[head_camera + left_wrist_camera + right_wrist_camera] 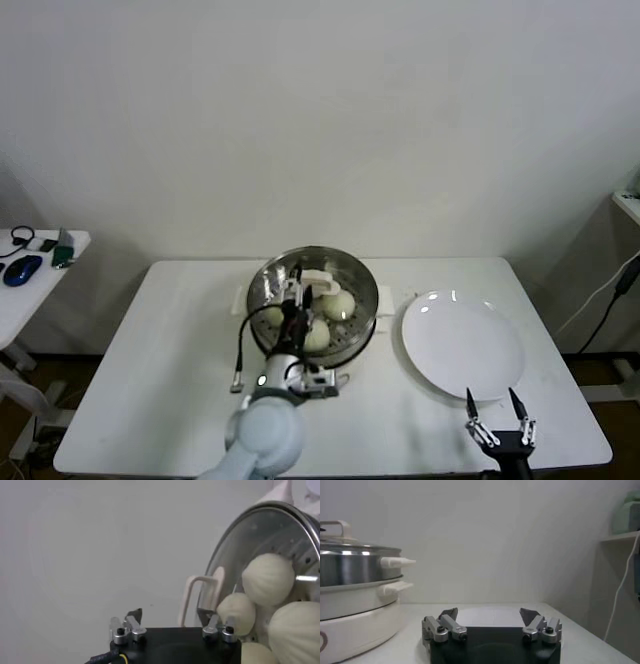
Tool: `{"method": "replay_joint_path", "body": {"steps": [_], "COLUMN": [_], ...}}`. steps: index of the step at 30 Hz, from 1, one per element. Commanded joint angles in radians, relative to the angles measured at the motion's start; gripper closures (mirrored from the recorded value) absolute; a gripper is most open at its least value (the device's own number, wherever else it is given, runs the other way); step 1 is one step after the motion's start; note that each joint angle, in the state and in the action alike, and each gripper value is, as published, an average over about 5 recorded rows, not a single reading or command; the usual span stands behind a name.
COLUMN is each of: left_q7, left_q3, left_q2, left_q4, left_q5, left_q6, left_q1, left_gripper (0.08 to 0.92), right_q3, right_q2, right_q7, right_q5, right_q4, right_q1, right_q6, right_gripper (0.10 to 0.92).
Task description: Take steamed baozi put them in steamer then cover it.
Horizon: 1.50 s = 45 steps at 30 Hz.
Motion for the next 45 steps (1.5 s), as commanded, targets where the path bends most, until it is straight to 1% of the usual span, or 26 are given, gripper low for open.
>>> {"method": "replay_joint_path", "body": {"steps": [1,3,5,9,11,14,17,19,23,28,32,37,45], "left_q7": [-0.111,-0.161,-0.212,-0.278,-0.287,-0.276,-0.246,-0.223,-0.197,-0.182,-0.181,-0.177,-0.145], "left_q3": [-0.085,-0.149,-0.241,-0.442,-0.533,-0.666,-0.771,-0.809,-0.808,-0.733,-0.676,-0.629,-0.602], "left_q2": [0.141,0.145,0.13,0.081,0.057,0.032,0.028,0.031,0.039,0.025,0.007,-0.013,-0.016], "left_q4": [-0.211,-0.235,-0.248,-0.252,-0.25,-0.218,-0.153,-0.108,-0.018,0.134,0.215,0.239,0.21], "left_q5": [-0.35,-0.445,-0.55,-0.781,-0.913,-1.121,-1.315,-1.423,-1.558,-1.513,-1.481,-1.456,-1.447], "left_q6": [-0.099,-0.146,-0.203,-0.312,-0.35,-0.43,-0.521,-0.565,-0.637,-0.757,-0.8,-0.813,-0.811], "left_q1": [0.14,0.183,0.224,0.304,0.339,0.386,0.434,0.466,0.522,0.523,0.508,0.502,0.514], "left_gripper": [0.274,0.227,0.186,0.178,0.177,0.177,0.177,0.177,0.177,0.177,0.177,0.177,0.177], "right_q3": [0.0,-0.003,-0.007,-0.009,-0.013,-0.018,-0.02,-0.024,-0.038,-0.064,-0.077,-0.085,-0.085], "right_q2": [-0.019,-0.033,-0.041,-0.036,-0.039,-0.044,-0.047,-0.051,-0.056,-0.066,-0.068,-0.068,-0.069], "right_q7": [0.044,0.044,0.044,0.043,0.042,0.042,0.041,0.041,0.041,0.04,0.04,0.038,0.039], "right_q5": [0.014,0.023,0.027,0.019,0.018,0.016,0.016,0.016,0.017,0.017,0.018,0.016,0.017], "right_q4": [-0.01,-0.008,-0.005,-0.005,-0.007,-0.01,-0.015,-0.023,-0.041,-0.054,-0.058,-0.057,-0.052], "right_q1": [0.012,0.014,0.02,0.036,0.042,0.05,0.059,0.066,0.08,0.092,0.097,0.099,0.097], "right_q6": [-0.009,-0.009,-0.008,-0.016,-0.02,-0.021,-0.02,-0.02,-0.021,-0.027,-0.034,-0.034,-0.033], "right_gripper": [0.203,0.203,0.203,0.203,0.203,0.203,0.203,0.203,0.203,0.203,0.203,0.203,0.203]}}
